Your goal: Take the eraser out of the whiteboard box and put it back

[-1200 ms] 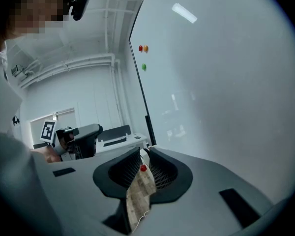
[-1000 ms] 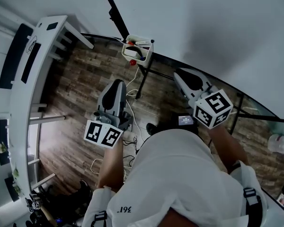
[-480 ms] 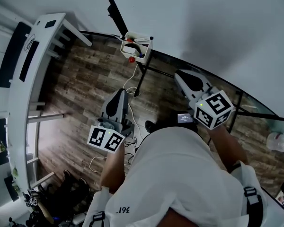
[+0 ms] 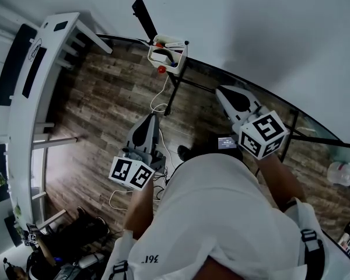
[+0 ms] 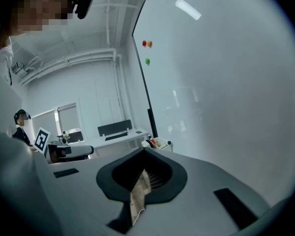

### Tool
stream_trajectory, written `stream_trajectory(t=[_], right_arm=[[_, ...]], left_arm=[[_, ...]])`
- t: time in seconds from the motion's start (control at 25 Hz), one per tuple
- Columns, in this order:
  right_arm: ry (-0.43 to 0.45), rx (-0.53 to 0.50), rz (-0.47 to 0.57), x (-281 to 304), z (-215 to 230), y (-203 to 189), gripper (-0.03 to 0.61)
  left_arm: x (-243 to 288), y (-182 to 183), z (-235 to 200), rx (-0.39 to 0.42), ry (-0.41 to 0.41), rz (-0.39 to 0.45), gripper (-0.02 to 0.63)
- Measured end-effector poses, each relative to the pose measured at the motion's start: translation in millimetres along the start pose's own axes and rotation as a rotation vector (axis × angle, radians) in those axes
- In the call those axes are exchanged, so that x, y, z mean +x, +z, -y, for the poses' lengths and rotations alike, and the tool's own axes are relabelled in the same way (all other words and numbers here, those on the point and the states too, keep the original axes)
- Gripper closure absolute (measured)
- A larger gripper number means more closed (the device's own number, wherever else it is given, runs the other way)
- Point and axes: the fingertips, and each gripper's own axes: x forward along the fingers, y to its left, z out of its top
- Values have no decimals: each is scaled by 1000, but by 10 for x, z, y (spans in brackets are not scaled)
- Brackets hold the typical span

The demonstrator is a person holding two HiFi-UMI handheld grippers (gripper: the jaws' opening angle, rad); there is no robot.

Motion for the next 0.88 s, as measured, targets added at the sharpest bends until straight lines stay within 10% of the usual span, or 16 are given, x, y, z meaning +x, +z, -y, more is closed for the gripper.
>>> stream_trajectory(t=[0.88], right_arm=[[-1, -10, -19, -32, -3, -44, 554]], left_arm=[[-28, -87, 45, -52, -6, -39, 606]])
